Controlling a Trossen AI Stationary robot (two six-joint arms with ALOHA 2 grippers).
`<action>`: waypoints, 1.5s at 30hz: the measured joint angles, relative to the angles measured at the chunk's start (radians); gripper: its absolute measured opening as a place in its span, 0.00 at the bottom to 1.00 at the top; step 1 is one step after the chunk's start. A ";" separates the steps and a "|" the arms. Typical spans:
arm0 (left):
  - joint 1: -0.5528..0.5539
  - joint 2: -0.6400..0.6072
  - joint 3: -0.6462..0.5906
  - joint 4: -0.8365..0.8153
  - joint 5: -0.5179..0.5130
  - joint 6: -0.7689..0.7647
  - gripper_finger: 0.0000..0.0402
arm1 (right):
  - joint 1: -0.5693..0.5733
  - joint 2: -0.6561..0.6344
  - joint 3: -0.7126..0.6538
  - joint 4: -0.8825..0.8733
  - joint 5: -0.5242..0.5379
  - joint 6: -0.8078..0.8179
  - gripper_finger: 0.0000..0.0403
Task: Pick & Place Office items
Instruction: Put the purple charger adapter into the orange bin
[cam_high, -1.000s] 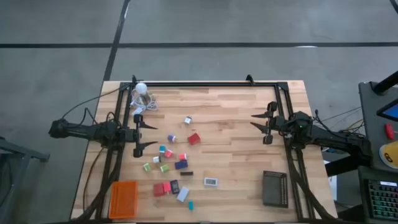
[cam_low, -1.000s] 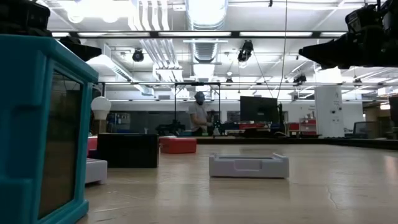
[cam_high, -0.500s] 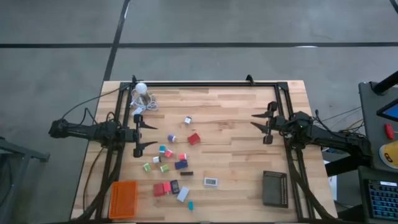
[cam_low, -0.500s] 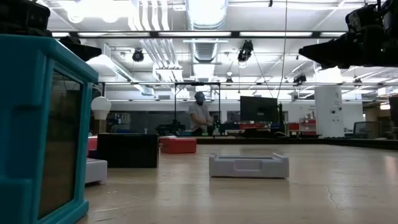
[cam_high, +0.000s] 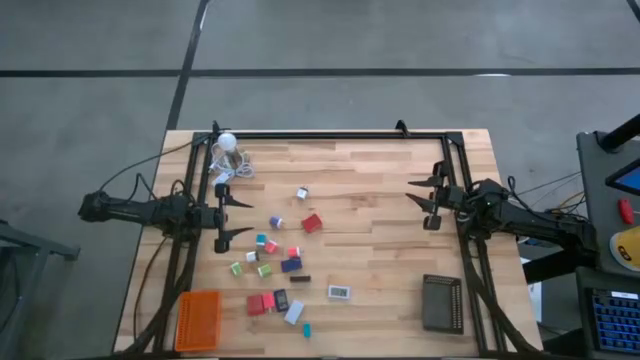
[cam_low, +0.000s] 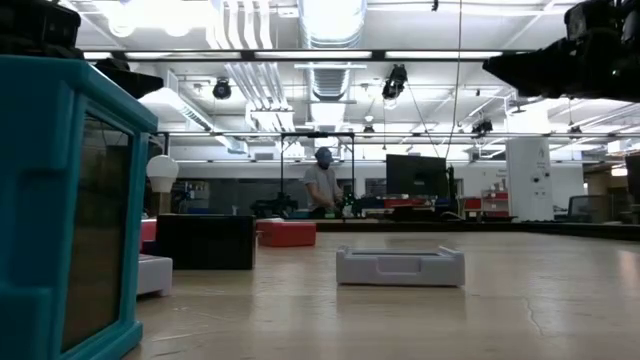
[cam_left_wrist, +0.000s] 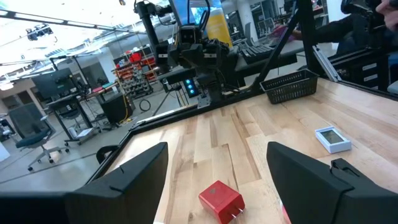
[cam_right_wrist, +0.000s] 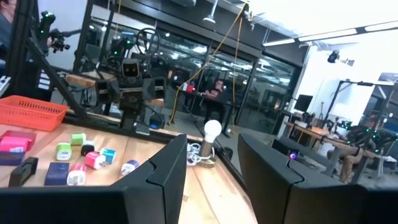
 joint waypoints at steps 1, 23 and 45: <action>0.000 0.000 0.000 0.000 0.000 0.000 0.69 | 0.000 0.000 0.000 0.000 0.000 0.001 0.35; 0.000 0.000 0.000 0.000 0.000 0.000 0.69 | 0.000 0.112 -0.001 -0.008 0.000 0.047 0.35; 0.000 0.000 0.000 0.000 0.000 0.000 0.69 | 0.000 0.127 -0.001 -0.012 0.000 0.057 0.35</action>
